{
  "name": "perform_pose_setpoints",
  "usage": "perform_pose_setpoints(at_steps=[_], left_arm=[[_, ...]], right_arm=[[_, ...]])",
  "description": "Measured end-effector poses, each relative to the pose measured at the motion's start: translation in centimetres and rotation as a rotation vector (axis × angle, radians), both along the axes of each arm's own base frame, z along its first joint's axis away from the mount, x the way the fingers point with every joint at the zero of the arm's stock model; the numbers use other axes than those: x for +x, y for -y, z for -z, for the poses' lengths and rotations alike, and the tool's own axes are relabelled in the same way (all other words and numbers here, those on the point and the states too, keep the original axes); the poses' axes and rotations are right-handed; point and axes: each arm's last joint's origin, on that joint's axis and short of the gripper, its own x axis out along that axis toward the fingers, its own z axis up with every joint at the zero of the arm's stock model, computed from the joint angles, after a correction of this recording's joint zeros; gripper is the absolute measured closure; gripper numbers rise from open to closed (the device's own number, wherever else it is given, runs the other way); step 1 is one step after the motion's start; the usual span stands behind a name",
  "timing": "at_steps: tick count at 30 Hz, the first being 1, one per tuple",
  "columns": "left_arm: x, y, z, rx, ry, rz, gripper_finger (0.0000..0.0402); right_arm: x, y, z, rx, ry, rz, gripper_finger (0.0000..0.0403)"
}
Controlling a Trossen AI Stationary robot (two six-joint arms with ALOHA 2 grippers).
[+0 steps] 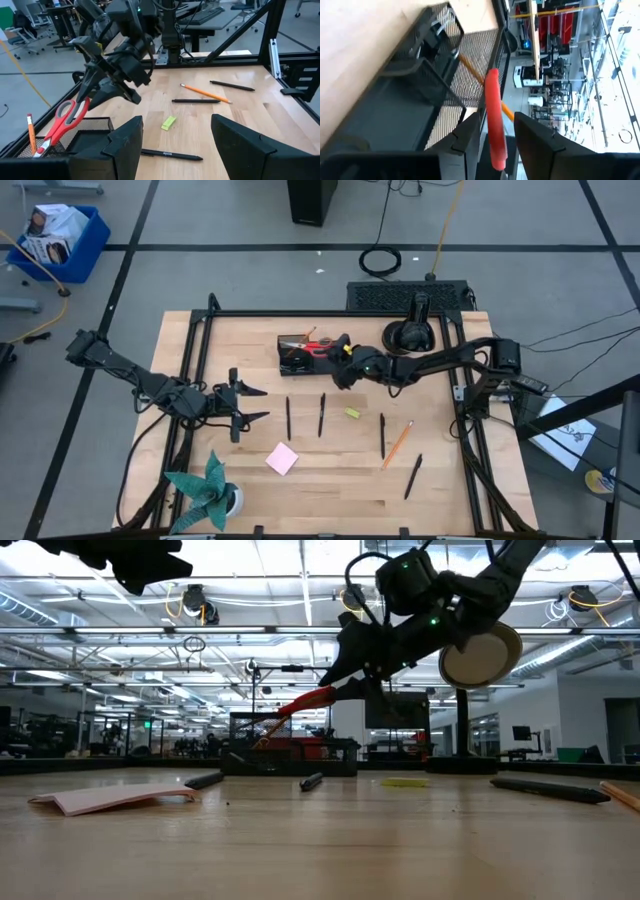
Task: Pick and place office supplies into organizer
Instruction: Put the red scissors into the black desk organizer
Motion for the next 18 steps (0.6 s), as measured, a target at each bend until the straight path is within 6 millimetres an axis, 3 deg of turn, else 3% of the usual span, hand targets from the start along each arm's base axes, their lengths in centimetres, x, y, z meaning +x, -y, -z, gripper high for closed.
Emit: perform_pose_setpoints(at_steps=[6,13,18], left_arm=[[0.0,0.0,0.01,-0.002,-0.001,-0.001,0.0163],[0.0,0.0,0.01,-0.009,0.0,-0.001,0.0163],[0.0,0.0,0.0,-0.014,0.001,-0.001,0.0163]], right_arm=[[0.26,0.13,0.11,-0.053,-0.033,0.012,0.0296],[0.18,0.0,0.13,-0.118,-0.072,0.056,0.0379],[0.24,0.03,-0.04,-0.154,-0.076,0.044,0.038]])
